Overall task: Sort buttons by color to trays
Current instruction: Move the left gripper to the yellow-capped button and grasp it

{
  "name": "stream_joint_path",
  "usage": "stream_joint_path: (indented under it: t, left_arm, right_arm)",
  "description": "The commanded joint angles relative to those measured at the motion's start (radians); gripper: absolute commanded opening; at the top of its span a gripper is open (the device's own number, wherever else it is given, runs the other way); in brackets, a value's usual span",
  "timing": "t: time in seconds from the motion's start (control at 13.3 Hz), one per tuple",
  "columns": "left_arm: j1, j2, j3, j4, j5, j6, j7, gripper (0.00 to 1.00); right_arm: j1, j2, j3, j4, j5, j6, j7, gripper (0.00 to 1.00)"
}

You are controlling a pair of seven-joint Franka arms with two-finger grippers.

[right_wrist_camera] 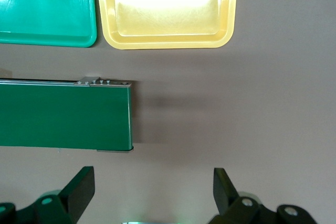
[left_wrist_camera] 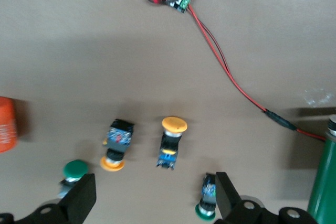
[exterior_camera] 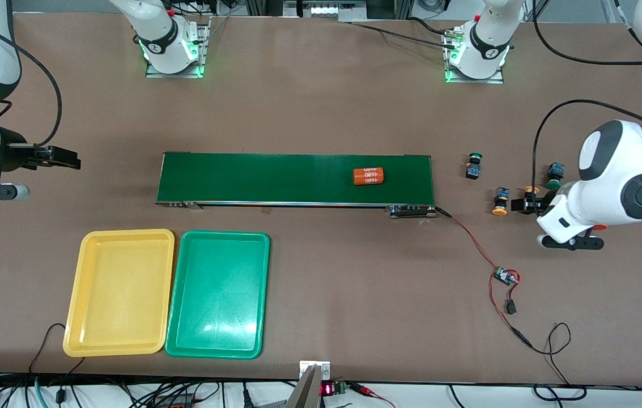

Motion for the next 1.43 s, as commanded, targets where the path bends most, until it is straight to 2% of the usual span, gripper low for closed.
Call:
stream_joint_path:
  t: [0.0, 0.15, 0.3, 0.45, 0.68, 0.9, 1.05, 1.13, 1.2, 1.35]
  left_arm:
    - [0.117, -0.037, -0.104, -0.203, 0.021, 0.177, -0.104, 1.00]
    - [0.159, -0.031, -0.098, -0.310, 0.035, 0.339, -0.104, 1.00]
    - [0.167, -0.028, -0.094, -0.375, 0.046, 0.426, -0.107, 1.00]
    - [0.170, -0.016, -0.085, -0.380, 0.129, 0.431, -0.110, 1.00]
    - [0.169, 0.023, -0.074, -0.381, 0.171, 0.432, -0.148, 0.99]
    - [0.163, 0.050, -0.075, -0.397, 0.323, 0.432, -0.274, 0.98]
    - [0.158, 0.063, -0.075, -0.407, 0.384, 0.432, -0.347, 0.96]
    - [0.154, 0.076, -0.075, -0.407, 0.394, 0.432, -0.361, 0.92]
    - [0.158, 0.087, -0.075, -0.407, 0.394, 0.434, -0.363, 0.83]
    - [0.160, 0.098, -0.075, -0.406, 0.394, 0.434, -0.363, 0.57]
  right_arm:
    - [0.002, 0.005, 0.000, 0.009, 0.001, -0.014, -0.015, 1.00]
    - [0.002, 0.005, 0.000, 0.009, 0.001, -0.015, -0.015, 1.00]
    - [0.002, 0.005, 0.000, 0.009, 0.001, -0.015, -0.015, 1.00]
    - [0.002, 0.005, 0.000, 0.009, 0.001, -0.015, -0.015, 1.00]
    - [0.002, 0.005, 0.000, 0.009, 0.001, -0.015, -0.015, 1.00]
    - [-0.001, 0.005, 0.000, 0.009, 0.001, -0.017, -0.015, 1.00]
    - [-0.001, 0.006, 0.000, 0.009, 0.001, -0.017, -0.015, 1.00]
    - [-0.001, 0.008, 0.000, 0.009, 0.001, -0.017, -0.015, 1.00]
    - [-0.003, 0.008, 0.000, 0.009, 0.001, -0.017, -0.015, 1.00]
    - [-0.003, 0.008, 0.000, 0.009, 0.001, -0.017, -0.015, 1.00]
